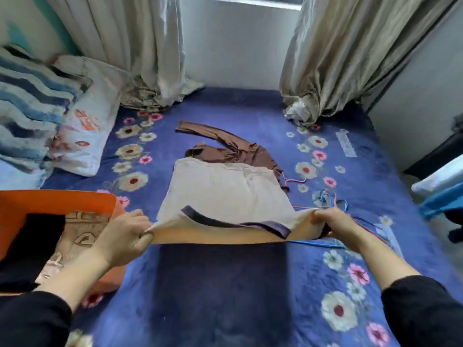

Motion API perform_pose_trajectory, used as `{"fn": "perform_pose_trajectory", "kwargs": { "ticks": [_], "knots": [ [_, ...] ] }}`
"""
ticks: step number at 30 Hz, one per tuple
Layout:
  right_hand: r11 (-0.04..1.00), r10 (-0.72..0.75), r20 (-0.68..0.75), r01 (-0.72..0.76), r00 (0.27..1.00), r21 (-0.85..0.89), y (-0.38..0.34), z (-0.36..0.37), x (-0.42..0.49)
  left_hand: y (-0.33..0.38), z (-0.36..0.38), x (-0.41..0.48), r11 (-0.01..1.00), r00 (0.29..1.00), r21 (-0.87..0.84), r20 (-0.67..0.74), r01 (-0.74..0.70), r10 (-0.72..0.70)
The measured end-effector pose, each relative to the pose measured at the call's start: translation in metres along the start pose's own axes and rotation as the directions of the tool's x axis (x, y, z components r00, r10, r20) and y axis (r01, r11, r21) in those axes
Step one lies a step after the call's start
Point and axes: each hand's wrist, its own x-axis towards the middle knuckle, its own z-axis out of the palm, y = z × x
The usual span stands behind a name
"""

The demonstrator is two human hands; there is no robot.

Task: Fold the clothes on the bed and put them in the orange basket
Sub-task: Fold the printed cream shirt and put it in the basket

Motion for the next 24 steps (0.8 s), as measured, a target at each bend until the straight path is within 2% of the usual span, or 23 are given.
{"fn": "perform_pose_trajectory", "kwargs": {
  "ticks": [3,6,8,10,13,15,16,17,18,20,22,24],
  "knots": [
    [0.967,0.092,0.080,-0.070,0.993,-0.246,0.067,0.030,0.001,0.009,0.050,-0.045,0.994,0.952,0.103,0.307,-0.035,0.001],
    [0.842,0.212,0.182,-0.085,0.960,-0.532,0.123,0.058,-0.005,0.023,0.095,-0.081,0.959,0.765,0.282,0.622,-0.019,-0.167],
    [0.731,0.219,0.227,-0.005,0.949,-0.682,0.152,0.074,-0.009,0.038,0.112,-0.096,0.947,0.673,0.316,0.712,-0.050,-0.202],
    [0.613,0.206,0.234,0.061,0.950,-0.787,0.171,0.087,-0.014,0.047,0.125,-0.105,0.954,0.643,0.281,0.750,-0.099,-0.154],
    [0.553,0.216,0.209,0.057,0.954,-0.831,0.191,0.098,-0.021,0.047,0.147,-0.119,0.953,0.684,0.291,0.713,-0.089,-0.154],
    [0.550,0.230,0.227,0.066,0.946,-0.833,0.208,0.106,-0.025,0.058,0.157,-0.126,0.943,0.627,0.288,0.769,-0.164,-0.126],
    [0.553,0.240,0.243,0.073,0.940,-0.830,0.216,0.110,-0.028,0.064,0.160,-0.129,0.946,0.549,0.287,0.820,-0.150,-0.162],
    [0.558,0.245,0.261,0.085,0.934,-0.826,0.225,0.115,-0.029,0.065,0.169,-0.136,0.950,0.506,0.295,0.838,-0.103,-0.205],
    [0.573,0.257,0.287,0.094,0.923,-0.814,0.237,0.120,-0.028,0.064,0.184,-0.147,0.941,0.506,0.333,0.824,-0.067,-0.256],
    [0.619,0.293,0.309,0.067,0.905,-0.783,0.258,0.127,-0.024,0.066,0.203,-0.157,0.923,0.404,0.385,0.842,0.011,-0.357],
    [0.676,0.317,0.296,0.005,0.901,-0.737,0.270,0.131,-0.019,0.068,0.217,-0.160,0.907,0.356,0.396,0.835,0.143,-0.420],
    [0.703,0.331,0.243,-0.066,0.912,-0.708,0.281,0.134,-0.008,0.068,0.237,-0.159,0.875,0.339,0.379,0.815,0.302,-0.470]
  ]
}}
